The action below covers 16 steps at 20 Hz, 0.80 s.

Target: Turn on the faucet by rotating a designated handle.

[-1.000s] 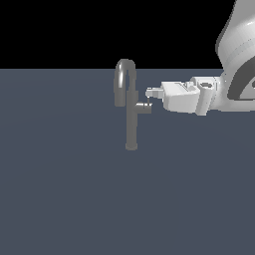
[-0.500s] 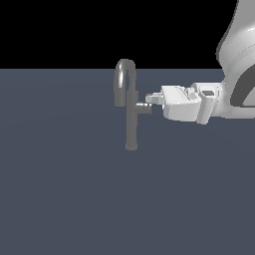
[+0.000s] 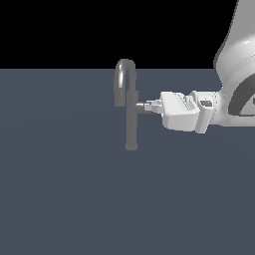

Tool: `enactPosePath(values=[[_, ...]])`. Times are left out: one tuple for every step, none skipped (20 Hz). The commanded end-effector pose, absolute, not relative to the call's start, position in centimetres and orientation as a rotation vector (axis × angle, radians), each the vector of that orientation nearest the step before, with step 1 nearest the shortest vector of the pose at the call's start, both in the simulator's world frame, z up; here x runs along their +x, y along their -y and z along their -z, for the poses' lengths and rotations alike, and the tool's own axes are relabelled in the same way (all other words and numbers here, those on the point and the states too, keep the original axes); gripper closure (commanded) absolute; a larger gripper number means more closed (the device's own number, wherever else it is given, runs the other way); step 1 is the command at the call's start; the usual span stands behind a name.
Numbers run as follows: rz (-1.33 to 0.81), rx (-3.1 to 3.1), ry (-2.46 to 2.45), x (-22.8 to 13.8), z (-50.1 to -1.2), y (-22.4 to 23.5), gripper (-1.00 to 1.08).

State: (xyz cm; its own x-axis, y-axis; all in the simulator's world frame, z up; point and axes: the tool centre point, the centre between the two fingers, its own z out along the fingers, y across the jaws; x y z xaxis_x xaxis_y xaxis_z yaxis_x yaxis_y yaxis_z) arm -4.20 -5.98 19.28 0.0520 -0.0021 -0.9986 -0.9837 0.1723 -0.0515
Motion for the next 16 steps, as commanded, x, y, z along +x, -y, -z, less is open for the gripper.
enactPosePath(values=[[-1.047,-1.102,-1.25,-4.2,-18.7,6.0,1.08],[-1.051,-1.099,-1.255,-4.2,-18.1,6.0,1.08],[-1.055,-1.096,-1.259,-4.2,-17.5,6.0,1.08],[-1.059,-1.093,-1.264,-4.2,-16.9,5.9,1.08],[-1.063,-1.091,-1.268,-4.2,-16.3,5.9,1.08],[-1.066,-1.088,-1.273,-4.2,-15.7,5.9,1.08],[-1.07,-1.085,-1.277,-4.2,-15.1,5.9,1.08],[-1.074,-1.082,-1.281,-4.2,-14.5,5.9,1.08],[-1.077,-1.079,-1.286,-4.3,-13.9,5.9,1.08],[-1.077,-1.079,-1.286,-4.3,-13.9,5.9,1.08],[-1.048,-1.108,-1.229,-3.5,-17.6,6.1,1.08],[-1.05,-1.105,-1.234,-3.4,-17.1,6.1,1.08],[-1.053,-1.103,-1.239,-3.2,-16.6,6.1,1.08],[-1.056,-1.1,-1.244,-3.1,-16.2,6.1,1.08],[-1.058,-1.098,-1.249,-3.0,-15.7,6.1,1.08],[-1.061,-1.095,-1.254,-2.9,-15.2,6.2,1.08]])
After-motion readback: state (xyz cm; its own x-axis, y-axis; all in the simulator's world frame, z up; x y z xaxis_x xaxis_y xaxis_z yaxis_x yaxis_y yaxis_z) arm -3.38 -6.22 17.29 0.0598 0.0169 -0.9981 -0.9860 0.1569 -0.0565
